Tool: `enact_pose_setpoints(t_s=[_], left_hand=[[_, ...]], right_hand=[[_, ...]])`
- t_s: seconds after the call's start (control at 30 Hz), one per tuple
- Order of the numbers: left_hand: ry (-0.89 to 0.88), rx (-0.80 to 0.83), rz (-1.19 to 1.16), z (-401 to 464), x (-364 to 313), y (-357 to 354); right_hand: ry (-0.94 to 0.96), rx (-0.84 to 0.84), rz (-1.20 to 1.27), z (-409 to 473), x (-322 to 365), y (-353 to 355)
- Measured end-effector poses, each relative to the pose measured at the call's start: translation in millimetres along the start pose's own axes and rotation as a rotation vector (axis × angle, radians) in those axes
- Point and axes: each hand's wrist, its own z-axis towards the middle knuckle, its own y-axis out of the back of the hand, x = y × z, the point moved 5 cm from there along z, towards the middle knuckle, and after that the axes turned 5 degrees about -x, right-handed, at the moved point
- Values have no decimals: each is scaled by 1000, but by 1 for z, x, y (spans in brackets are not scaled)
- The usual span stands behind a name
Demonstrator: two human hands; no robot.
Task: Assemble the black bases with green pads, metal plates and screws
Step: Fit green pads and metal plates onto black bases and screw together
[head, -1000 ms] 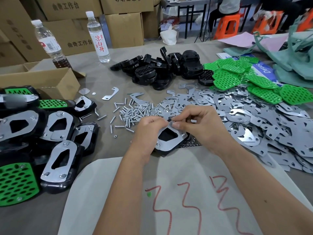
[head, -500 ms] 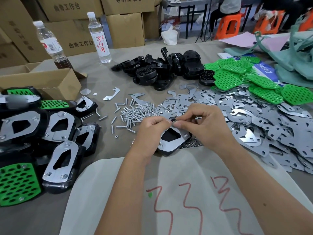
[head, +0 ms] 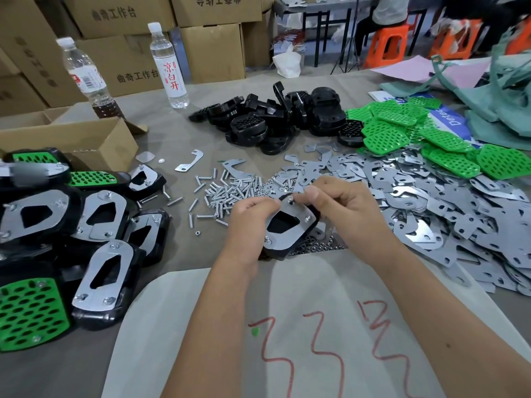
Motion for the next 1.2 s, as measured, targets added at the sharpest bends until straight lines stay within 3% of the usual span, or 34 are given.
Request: enact_pose_setpoints(t_s=[0.13,0.27,0.43,0.53,0.67,1.03,1.2], left_hand=[[8,-34,-33,2,0,2],[2,-33,-13,1,0,0],[34,-48,-46,1,1,1],[19,-49,-33,1,0,1],[20,-56,-17,0,0,0],[-11,-52,-6,1,0,1],[-30,-50,13,2,-1,0]], right_hand=[[-19,-36,64,-2,3,-1],[-19,24,-21,0,-1,-8],[-116,-86,166,0,-5,-5],[-58,-27,77,0,-3,-11],[-110,-76,184,-1,-4,-10],[-92,-25,94,-2,-3,-16],[-125,-124,179,0,-6,-12]])
